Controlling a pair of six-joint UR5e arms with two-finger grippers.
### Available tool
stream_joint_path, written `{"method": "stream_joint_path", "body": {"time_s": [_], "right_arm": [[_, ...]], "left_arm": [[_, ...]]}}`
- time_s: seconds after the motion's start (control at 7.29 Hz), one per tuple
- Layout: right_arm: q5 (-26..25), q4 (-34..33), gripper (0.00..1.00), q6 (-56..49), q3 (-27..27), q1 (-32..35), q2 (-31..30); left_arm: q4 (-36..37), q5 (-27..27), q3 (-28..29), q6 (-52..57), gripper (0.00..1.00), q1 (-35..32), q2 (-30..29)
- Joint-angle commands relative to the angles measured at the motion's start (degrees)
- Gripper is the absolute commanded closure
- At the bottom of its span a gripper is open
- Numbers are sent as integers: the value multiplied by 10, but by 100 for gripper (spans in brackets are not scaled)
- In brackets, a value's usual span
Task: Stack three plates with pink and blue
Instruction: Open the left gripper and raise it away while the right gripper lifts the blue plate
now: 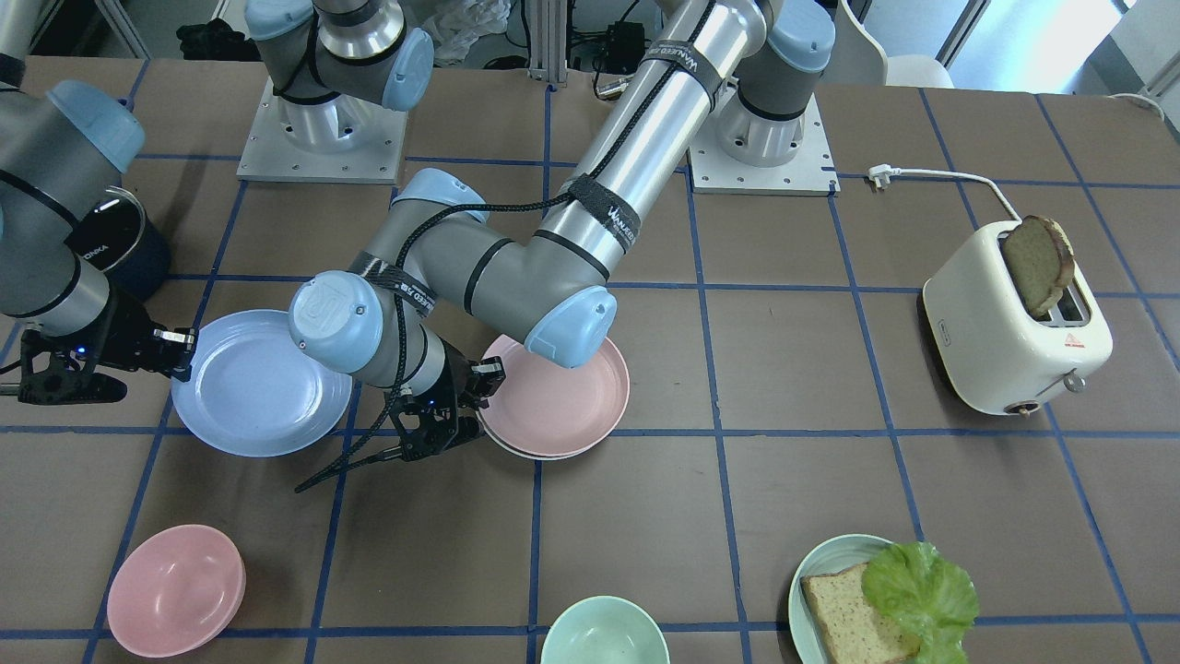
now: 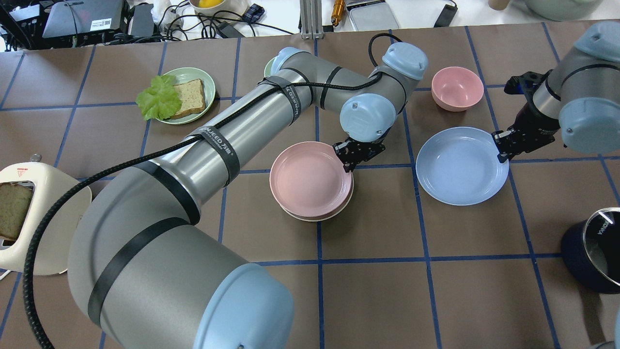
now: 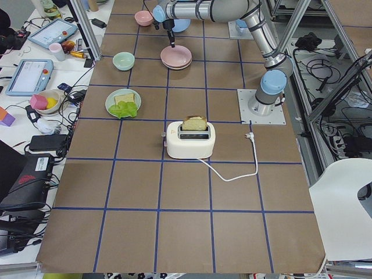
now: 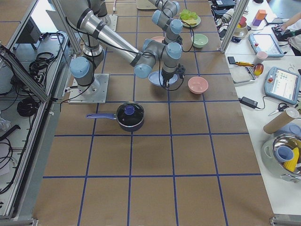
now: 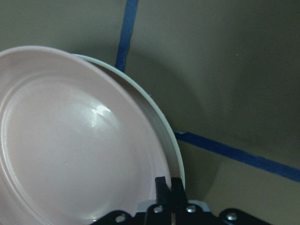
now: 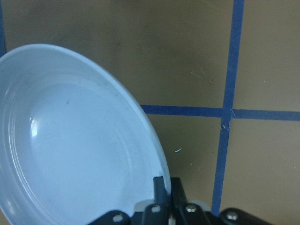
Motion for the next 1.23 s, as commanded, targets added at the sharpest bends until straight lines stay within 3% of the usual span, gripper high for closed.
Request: {"method": "stream_joint_path", "body": {"time_s": [0.0, 0.14, 0.27, 0.69, 1.1], "right_arm": [[-1, 1, 100, 0, -1, 0, 0], [0, 2, 100, 0, -4, 0, 0], [0, 4, 100, 0, -4, 0, 0], [1, 5, 100, 5, -4, 1, -2], [12, 26, 100, 81, 5, 8, -37]], "left_arm": [[-1, 0, 0, -1, 78, 0, -1], [-2, 0, -1, -2, 22, 0, -1], [-2, 0, 0, -1, 8, 0, -1], [-25, 5, 17, 10, 4, 6, 38], [-153, 10, 111, 100, 5, 56, 78]]}}
